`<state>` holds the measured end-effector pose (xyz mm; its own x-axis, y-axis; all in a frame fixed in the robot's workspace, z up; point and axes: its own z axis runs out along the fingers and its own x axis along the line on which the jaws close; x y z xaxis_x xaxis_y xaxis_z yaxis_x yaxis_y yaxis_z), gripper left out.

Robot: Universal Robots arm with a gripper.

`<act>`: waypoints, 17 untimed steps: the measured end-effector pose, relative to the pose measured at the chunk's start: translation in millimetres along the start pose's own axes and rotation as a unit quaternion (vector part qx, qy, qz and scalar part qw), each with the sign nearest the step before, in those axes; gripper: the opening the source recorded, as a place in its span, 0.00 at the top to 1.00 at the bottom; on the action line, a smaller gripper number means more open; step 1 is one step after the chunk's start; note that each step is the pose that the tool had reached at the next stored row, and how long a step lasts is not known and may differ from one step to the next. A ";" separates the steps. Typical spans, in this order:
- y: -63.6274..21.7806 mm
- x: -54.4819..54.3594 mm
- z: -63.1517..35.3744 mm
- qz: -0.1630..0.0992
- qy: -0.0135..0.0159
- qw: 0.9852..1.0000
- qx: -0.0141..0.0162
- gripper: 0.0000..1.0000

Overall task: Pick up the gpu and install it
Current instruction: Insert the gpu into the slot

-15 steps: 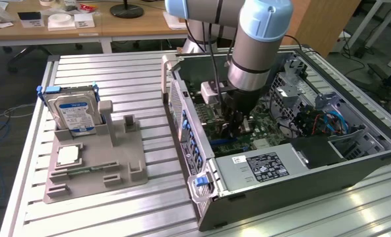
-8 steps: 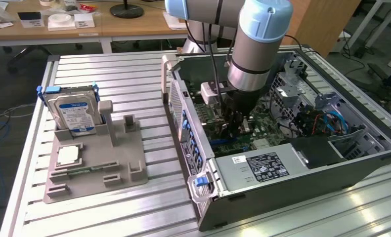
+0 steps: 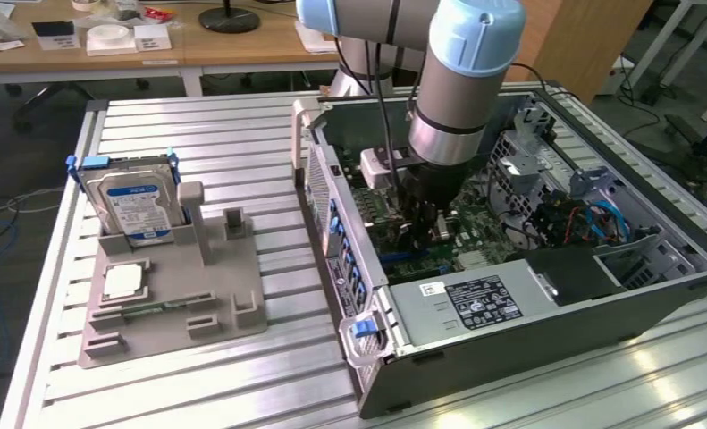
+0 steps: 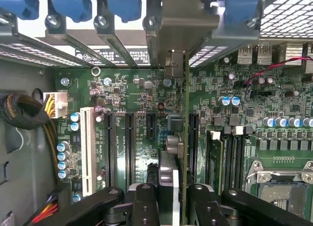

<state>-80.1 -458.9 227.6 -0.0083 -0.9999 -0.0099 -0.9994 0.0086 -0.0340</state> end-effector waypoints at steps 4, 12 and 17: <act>0.2 0.0 2.8 0.000 0.000 1.000 0.000 0.72; 0.4 0.0 6.2 0.000 -0.001 1.000 0.000 0.72; 0.3 0.1 6.2 0.000 -0.001 1.000 0.000 0.72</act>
<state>-80.3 -458.9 221.4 -0.0083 -0.9999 -0.0114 -0.9994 0.0087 -0.0339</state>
